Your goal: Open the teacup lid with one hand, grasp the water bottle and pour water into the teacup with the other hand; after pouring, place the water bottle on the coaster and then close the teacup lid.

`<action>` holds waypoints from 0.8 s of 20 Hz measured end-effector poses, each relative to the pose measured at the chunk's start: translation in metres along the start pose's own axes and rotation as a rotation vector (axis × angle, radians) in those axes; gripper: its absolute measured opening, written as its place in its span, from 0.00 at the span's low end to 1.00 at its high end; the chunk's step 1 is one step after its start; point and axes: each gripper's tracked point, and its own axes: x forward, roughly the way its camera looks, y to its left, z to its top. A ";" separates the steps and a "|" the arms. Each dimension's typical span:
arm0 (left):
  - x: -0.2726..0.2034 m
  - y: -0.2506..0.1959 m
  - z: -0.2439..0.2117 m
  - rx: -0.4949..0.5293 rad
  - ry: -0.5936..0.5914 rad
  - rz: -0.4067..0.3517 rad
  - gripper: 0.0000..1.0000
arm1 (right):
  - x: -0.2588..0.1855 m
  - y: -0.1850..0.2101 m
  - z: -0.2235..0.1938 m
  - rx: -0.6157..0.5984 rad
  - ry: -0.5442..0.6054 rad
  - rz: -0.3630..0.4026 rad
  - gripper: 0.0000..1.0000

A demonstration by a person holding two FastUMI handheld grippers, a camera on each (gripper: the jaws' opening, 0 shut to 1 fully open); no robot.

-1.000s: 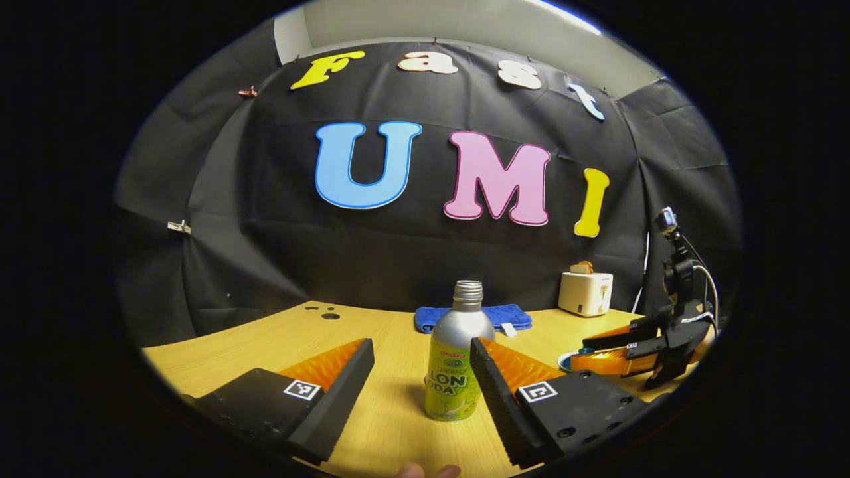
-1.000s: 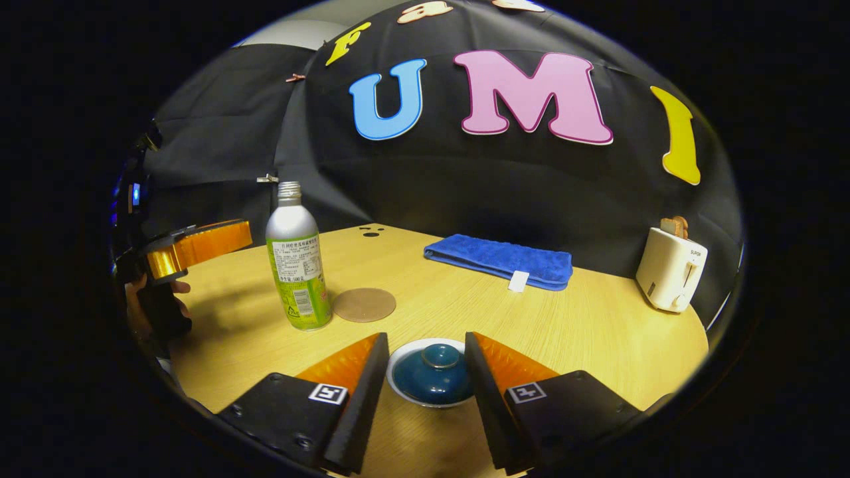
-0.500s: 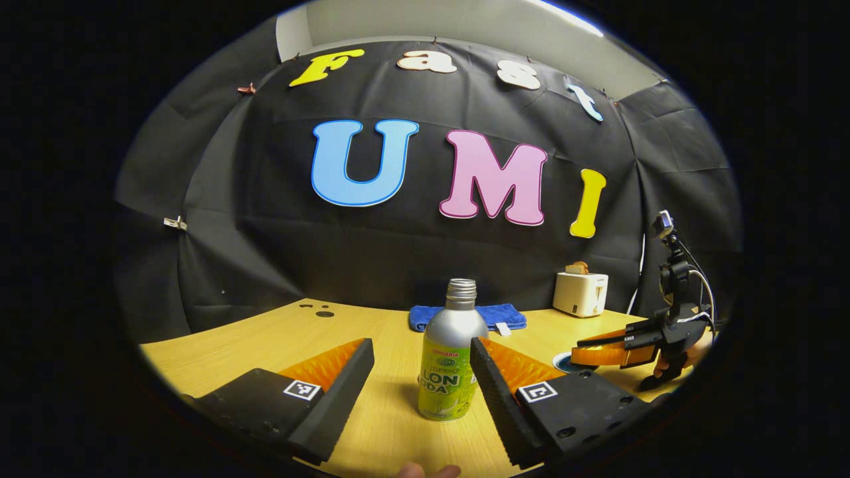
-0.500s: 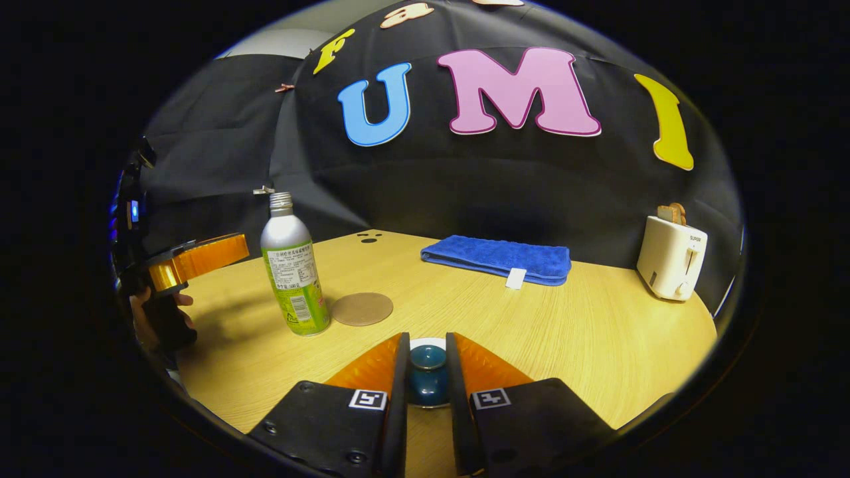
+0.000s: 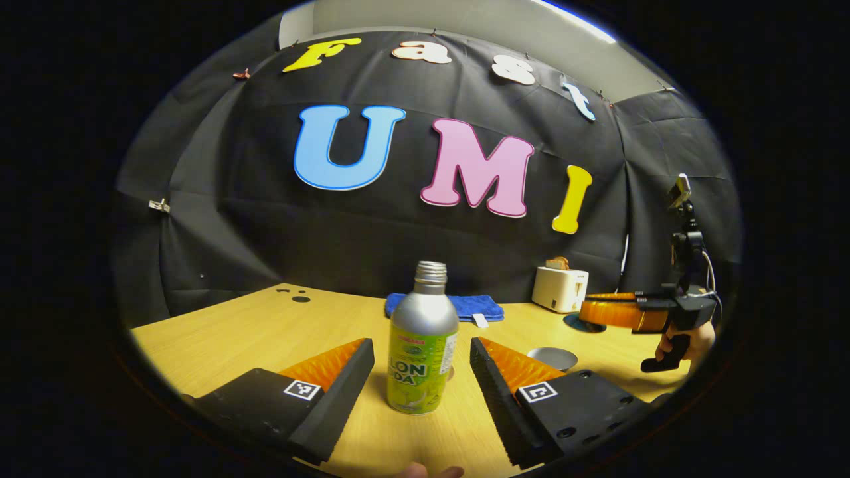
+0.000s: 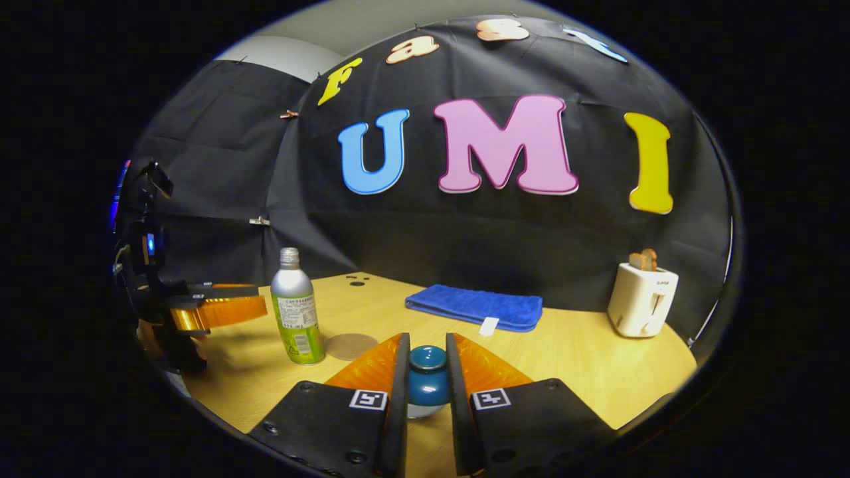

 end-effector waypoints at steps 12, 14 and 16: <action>0.049 0.000 -0.016 0.106 0.061 0.105 0.81 | -0.040 -0.054 0.017 -0.020 -0.068 -0.098 0.32; 0.050 -0.001 -0.015 0.185 0.066 0.110 0.80 | -0.044 -0.061 0.019 -0.029 -0.068 -0.108 0.32; 0.051 -0.001 -0.004 0.337 0.053 0.142 0.79 | -0.048 -0.069 0.024 -0.038 -0.079 -0.127 0.32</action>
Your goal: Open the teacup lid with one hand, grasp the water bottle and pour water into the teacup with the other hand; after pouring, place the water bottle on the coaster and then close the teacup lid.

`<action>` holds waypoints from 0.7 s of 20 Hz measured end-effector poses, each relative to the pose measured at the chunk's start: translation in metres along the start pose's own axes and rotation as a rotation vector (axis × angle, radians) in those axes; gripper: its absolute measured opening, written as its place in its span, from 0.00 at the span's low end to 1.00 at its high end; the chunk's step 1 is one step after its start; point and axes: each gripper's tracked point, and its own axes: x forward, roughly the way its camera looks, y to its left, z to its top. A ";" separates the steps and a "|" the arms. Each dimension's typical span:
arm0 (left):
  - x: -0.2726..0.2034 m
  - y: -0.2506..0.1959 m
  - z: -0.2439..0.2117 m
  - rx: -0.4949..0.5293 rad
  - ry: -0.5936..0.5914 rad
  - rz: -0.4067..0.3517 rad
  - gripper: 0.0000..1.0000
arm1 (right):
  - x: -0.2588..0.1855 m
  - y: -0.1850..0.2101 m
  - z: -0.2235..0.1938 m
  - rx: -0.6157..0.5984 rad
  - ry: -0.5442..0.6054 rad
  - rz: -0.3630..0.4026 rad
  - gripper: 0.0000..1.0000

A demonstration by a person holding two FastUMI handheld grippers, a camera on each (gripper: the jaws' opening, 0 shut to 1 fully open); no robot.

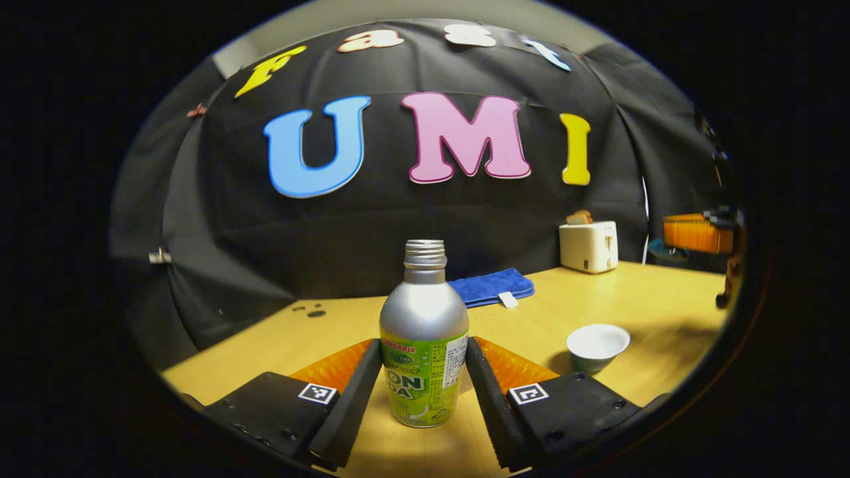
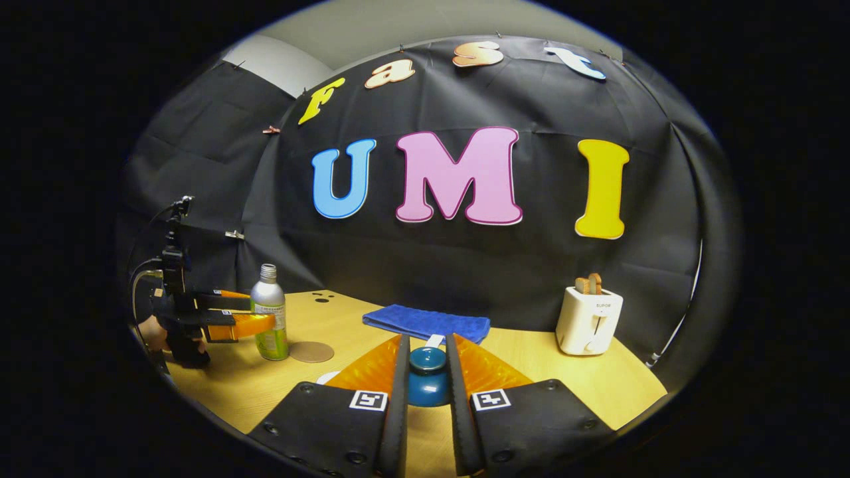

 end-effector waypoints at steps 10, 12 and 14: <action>-0.003 -0.043 0.029 0.778 -0.077 -0.034 0.78 | -0.008 -0.030 0.004 -0.014 -0.002 -0.060 0.32; -0.004 -0.052 0.024 0.867 -0.061 -0.070 0.78 | -0.010 -0.032 0.005 -0.013 -0.004 -0.062 0.32; -0.002 -0.053 0.027 0.992 -0.055 -0.053 0.78 | -0.011 -0.032 0.008 -0.009 -0.011 -0.060 0.32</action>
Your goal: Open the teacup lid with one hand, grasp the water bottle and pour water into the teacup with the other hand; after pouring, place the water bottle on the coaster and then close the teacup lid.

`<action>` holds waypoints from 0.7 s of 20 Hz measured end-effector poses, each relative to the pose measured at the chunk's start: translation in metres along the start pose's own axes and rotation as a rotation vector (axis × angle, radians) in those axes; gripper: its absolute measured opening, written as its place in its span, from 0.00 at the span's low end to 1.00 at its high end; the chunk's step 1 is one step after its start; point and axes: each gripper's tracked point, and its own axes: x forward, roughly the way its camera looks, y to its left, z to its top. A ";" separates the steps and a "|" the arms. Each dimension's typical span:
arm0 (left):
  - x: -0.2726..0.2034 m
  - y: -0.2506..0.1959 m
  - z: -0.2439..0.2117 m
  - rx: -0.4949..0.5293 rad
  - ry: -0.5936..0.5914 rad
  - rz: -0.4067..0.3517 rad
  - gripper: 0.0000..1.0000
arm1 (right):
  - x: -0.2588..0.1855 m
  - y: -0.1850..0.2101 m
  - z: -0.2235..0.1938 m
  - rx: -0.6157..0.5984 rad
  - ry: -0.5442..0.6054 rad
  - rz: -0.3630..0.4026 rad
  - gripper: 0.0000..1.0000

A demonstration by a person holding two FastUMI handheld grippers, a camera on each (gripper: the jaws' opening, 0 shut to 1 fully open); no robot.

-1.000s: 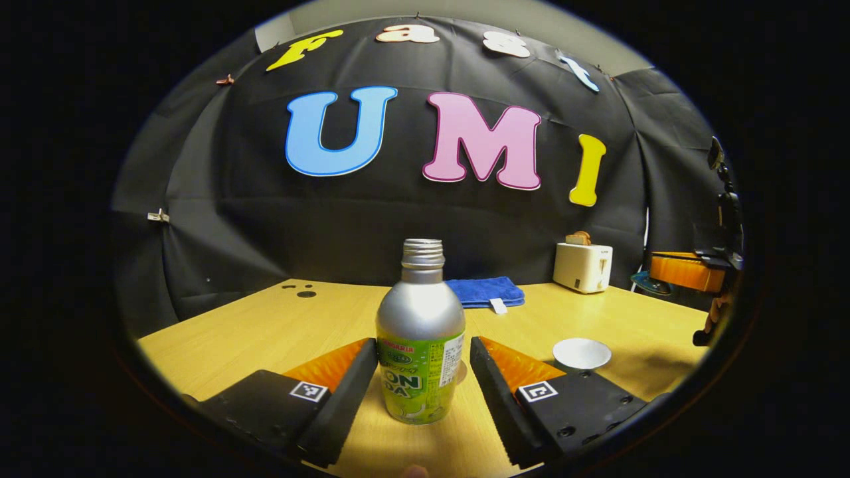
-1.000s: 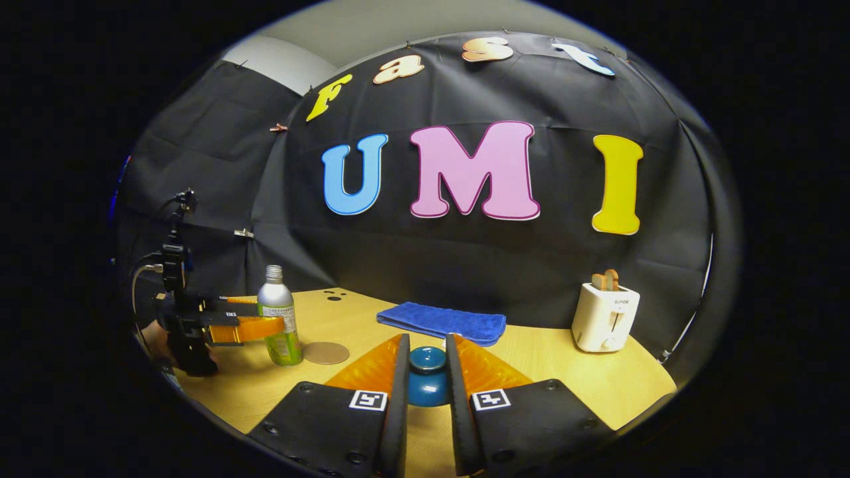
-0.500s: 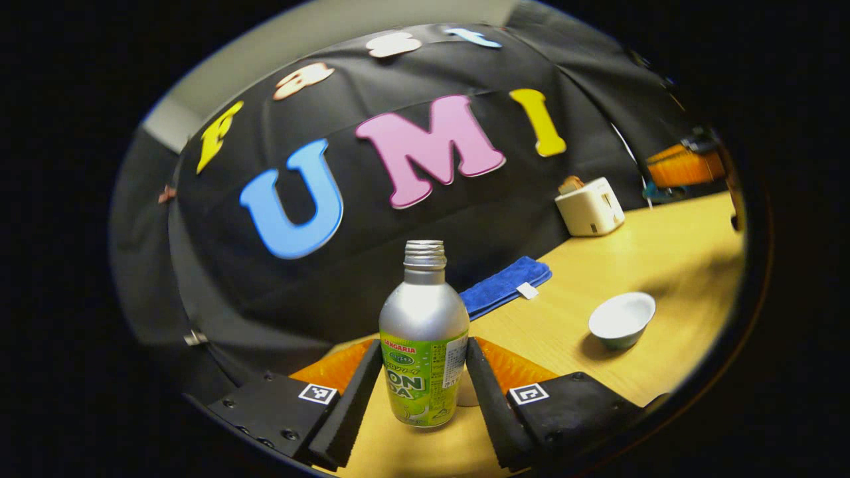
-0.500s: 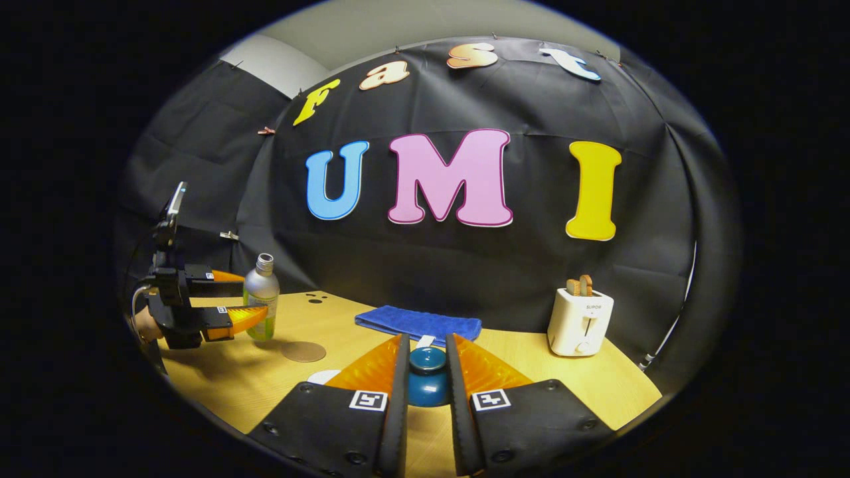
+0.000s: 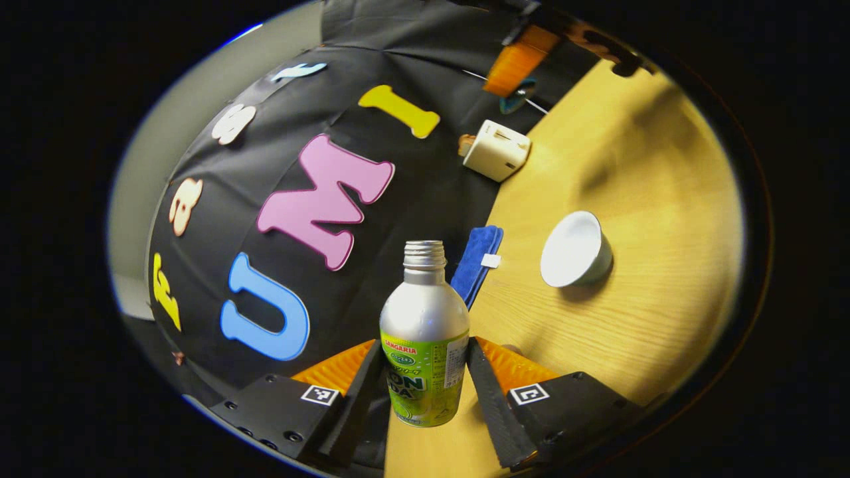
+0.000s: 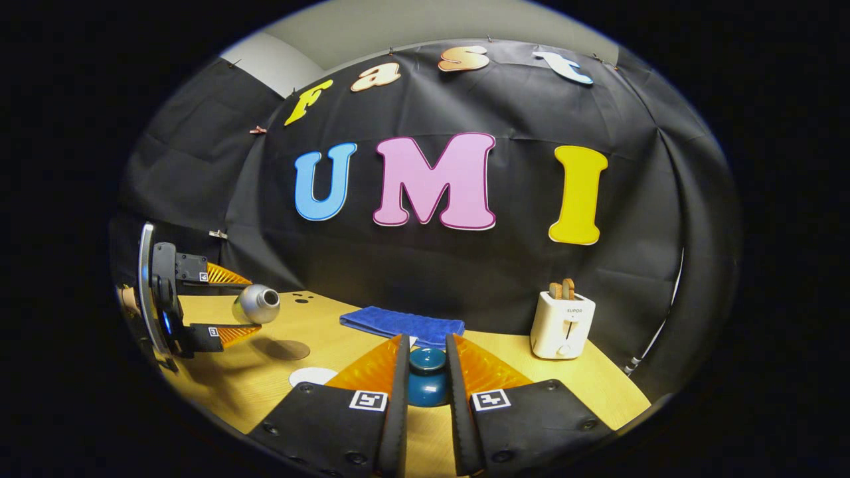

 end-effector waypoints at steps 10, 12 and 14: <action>0.020 -0.015 0.002 0.349 0.025 -0.093 0.78 | -0.005 -0.007 0.004 -0.007 -0.006 -0.007 0.32; 0.020 -0.015 0.001 0.408 0.019 -0.090 0.78 | -0.006 -0.007 0.005 -0.003 -0.008 -0.009 0.32; 0.021 -0.018 0.000 0.442 0.021 -0.103 0.78 | -0.006 -0.007 0.005 -0.006 -0.007 -0.007 0.31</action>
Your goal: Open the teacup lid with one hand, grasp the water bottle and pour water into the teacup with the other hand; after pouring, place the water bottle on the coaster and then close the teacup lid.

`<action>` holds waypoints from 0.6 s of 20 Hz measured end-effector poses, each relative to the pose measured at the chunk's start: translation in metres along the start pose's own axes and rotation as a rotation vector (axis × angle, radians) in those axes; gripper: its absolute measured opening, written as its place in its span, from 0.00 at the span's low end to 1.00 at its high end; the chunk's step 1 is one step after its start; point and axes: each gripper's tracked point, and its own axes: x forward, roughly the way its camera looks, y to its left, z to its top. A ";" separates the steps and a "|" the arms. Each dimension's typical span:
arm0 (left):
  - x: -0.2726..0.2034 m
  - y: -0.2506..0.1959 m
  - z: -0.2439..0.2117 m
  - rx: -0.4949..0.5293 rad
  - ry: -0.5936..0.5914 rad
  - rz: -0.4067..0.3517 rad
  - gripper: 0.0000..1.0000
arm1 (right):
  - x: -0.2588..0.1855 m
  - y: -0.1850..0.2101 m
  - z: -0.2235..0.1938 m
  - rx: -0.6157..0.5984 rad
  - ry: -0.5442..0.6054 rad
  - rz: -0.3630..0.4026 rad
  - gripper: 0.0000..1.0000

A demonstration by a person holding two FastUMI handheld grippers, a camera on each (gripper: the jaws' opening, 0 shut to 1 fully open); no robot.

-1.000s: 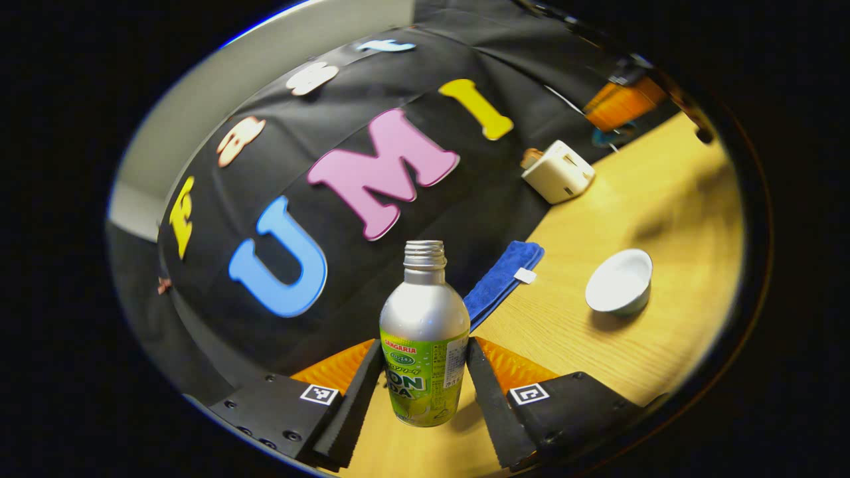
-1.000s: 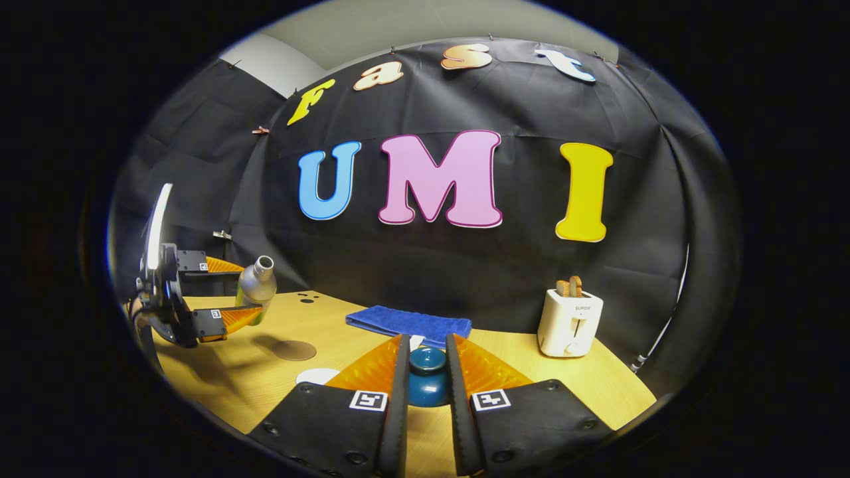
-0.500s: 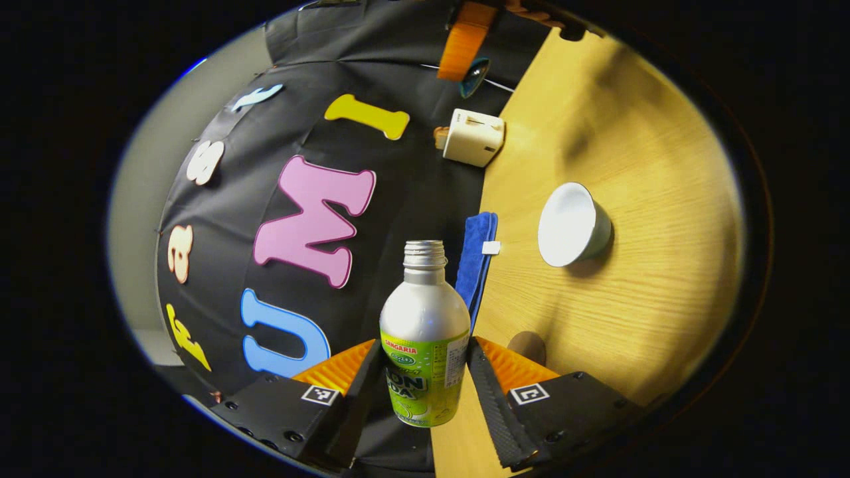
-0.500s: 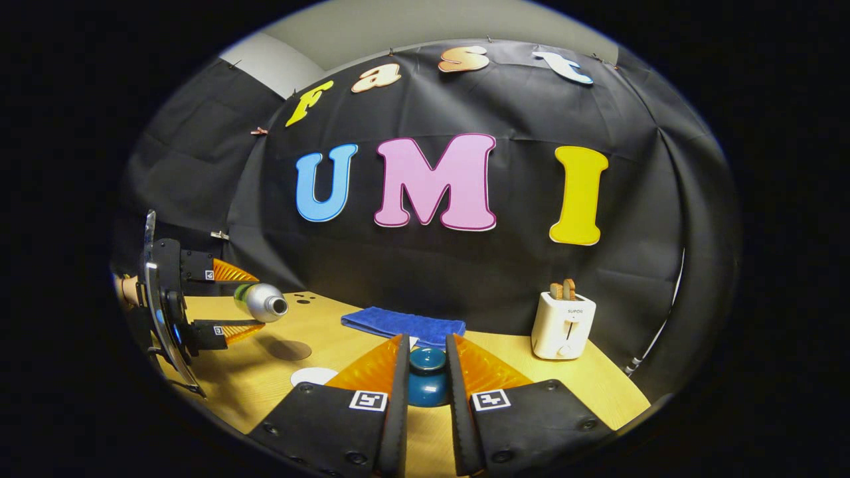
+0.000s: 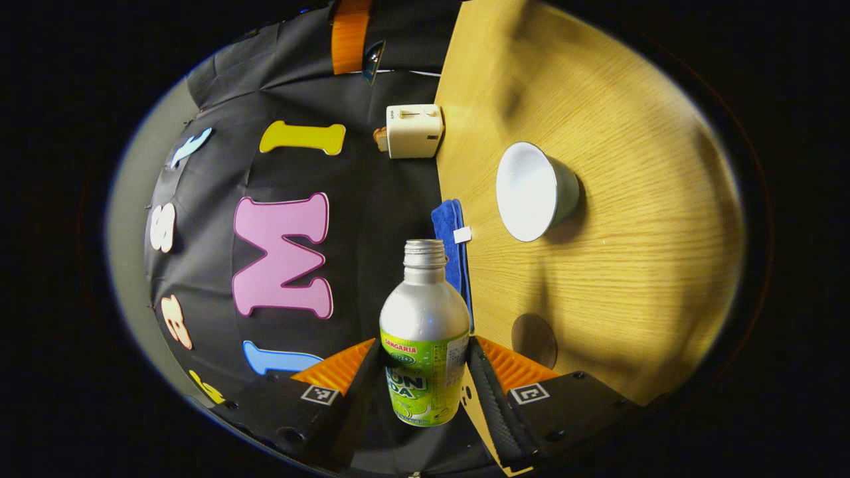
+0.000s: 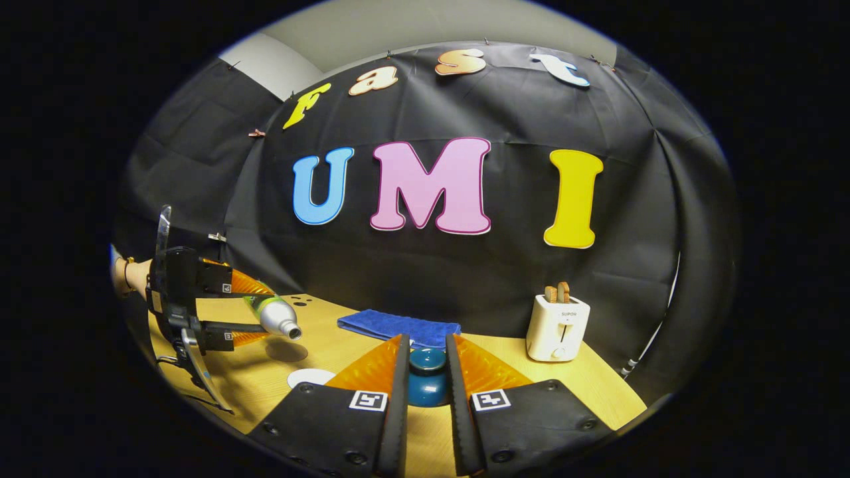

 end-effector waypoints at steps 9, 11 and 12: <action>0.016 0.003 0.018 0.176 -0.023 -0.016 0.78 | 0.001 0.000 -0.001 -0.007 0.001 0.004 0.27; 0.013 0.005 0.015 0.204 -0.018 -0.016 0.78 | 0.001 -0.001 0.000 0.002 0.000 0.003 0.27; 0.015 0.007 0.014 0.217 -0.016 -0.016 0.79 | 0.002 0.000 -0.001 0.005 0.000 0.005 0.27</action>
